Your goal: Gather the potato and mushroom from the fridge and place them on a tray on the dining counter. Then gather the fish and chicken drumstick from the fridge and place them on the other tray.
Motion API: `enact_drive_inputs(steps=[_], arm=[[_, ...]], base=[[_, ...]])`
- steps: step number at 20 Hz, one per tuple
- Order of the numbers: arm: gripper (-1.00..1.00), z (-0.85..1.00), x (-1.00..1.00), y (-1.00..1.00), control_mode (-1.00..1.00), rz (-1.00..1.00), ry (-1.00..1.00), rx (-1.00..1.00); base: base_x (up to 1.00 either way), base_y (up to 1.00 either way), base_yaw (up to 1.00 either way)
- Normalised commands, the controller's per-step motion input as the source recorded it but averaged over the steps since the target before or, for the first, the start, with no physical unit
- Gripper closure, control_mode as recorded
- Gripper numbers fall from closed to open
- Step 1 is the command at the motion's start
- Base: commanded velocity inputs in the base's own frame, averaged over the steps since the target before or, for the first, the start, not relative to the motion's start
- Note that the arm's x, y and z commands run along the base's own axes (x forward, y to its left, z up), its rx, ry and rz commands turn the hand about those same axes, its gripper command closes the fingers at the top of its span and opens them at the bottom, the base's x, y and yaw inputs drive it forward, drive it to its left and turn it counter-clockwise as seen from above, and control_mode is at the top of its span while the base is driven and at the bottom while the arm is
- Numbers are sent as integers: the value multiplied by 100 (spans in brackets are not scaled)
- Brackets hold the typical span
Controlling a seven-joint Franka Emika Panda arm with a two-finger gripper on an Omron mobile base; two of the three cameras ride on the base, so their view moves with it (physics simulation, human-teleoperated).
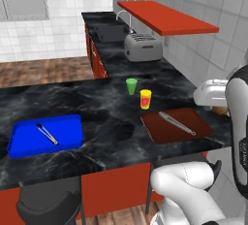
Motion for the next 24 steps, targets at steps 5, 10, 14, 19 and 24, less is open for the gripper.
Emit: enact_drive_inputs(steps=[5,10,14,19,24], arm=[[100,-81,99,-3,-100,3,9,-1],[100,-86,85,-10,-100,3,0,-2],[100,-56,26,-34,-100,5,-1,0],[100,-24,51,-47,-100,0,1,0],[100,-16,82,-54,-100,0,5,0]], base=[[0,0,0],[0,0,0],[0,0,0],[0,0,0],[0,0,0]])
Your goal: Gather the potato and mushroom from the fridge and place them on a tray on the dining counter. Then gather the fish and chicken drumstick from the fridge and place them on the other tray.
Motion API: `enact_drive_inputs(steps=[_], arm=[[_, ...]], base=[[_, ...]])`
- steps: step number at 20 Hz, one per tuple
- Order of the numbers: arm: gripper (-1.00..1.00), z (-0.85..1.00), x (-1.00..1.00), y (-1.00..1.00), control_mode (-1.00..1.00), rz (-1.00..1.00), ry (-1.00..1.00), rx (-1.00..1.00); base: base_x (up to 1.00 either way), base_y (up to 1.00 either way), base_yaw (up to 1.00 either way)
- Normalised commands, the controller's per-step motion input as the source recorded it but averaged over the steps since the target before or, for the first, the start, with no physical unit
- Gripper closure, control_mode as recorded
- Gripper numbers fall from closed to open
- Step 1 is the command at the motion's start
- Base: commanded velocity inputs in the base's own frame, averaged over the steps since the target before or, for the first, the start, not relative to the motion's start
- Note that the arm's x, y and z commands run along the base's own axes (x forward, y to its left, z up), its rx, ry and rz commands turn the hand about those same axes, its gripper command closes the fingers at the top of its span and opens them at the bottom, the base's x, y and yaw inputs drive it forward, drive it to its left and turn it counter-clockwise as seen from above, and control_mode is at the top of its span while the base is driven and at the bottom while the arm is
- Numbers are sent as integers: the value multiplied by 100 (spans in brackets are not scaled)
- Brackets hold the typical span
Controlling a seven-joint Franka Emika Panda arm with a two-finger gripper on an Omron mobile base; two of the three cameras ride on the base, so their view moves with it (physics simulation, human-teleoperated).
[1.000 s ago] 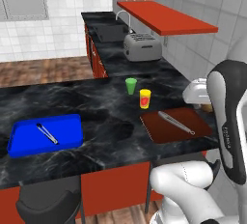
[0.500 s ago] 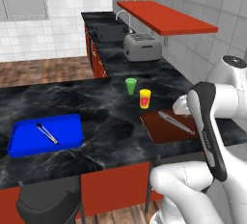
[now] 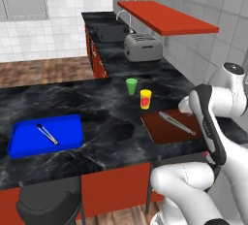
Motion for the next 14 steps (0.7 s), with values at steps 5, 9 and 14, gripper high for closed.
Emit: enact_drive_inputs(steps=[5,9,14], arm=[[100,-25,74,-43,-100,0,3,0],[100,-46,62,-34,-100,0,0,0],[100,-52,39,-27,-100,0,0,-2]], base=[[0,0,0],[0,0,0],[0,0,0]])
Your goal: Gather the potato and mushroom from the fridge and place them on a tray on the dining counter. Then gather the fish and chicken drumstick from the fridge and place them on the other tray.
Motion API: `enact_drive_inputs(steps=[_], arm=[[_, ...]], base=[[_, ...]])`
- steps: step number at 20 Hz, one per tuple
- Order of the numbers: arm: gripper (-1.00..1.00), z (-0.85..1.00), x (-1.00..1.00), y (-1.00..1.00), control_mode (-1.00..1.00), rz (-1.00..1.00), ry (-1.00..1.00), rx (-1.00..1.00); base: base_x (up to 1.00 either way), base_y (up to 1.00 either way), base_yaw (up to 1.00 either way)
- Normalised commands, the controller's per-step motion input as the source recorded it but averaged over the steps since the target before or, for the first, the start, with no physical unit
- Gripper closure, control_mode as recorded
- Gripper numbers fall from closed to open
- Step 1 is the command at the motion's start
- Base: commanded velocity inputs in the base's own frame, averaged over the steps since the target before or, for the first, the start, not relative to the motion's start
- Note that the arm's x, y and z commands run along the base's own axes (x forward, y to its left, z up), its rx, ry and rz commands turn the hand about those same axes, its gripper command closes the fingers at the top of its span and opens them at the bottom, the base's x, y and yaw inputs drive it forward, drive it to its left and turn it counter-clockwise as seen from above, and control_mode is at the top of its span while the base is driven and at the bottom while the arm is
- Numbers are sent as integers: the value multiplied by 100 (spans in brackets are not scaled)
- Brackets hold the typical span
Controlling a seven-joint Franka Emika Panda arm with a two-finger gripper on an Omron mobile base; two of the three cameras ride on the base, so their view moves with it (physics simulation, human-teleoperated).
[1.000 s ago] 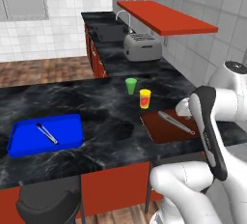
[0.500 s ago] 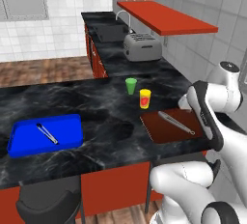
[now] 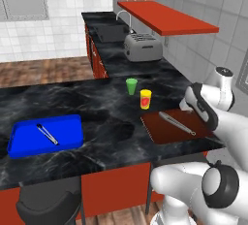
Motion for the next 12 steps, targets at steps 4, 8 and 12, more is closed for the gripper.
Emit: enact_drive_inputs(steps=[4,8,12], arm=[[100,-49,33,-22,-100,0,0,-2],[100,-40,38,-19,-100,0,0,-1],[100,-31,53,-17,-100,0,0,0]], base=[[0,0,0],[0,0,0],[0,0,0]])
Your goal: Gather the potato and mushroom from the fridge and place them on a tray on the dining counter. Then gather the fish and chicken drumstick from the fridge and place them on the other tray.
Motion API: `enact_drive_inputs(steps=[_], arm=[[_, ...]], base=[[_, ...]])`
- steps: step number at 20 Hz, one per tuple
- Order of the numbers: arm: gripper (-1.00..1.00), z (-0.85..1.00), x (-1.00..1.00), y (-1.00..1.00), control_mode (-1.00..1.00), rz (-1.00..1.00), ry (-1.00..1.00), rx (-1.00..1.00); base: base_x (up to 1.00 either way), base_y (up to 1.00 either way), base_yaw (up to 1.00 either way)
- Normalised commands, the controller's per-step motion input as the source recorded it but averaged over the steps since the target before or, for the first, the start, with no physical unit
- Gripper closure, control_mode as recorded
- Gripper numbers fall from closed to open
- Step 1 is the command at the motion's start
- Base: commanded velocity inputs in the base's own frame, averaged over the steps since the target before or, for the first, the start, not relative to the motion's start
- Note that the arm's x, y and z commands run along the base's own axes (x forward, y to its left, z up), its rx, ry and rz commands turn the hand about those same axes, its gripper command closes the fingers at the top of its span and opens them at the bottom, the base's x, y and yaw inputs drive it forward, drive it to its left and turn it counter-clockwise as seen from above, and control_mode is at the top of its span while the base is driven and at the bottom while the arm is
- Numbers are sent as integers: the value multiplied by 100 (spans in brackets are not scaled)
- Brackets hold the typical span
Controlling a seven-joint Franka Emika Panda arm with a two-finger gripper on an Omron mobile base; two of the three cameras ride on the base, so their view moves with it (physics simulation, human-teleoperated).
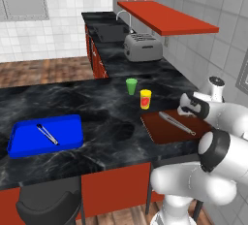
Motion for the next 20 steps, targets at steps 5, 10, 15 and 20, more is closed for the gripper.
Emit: enact_drive_inputs(steps=[5,10,15,20], arm=[[100,-24,41,-10,-100,0,0,0],[100,-28,32,-12,-100,0,0,0],[100,-27,28,-13,-100,0,0,0],[100,-27,29,-12,-100,0,0,0]], base=[[0,0,0],[0,0,0],[0,0,0],[0,0,0]])
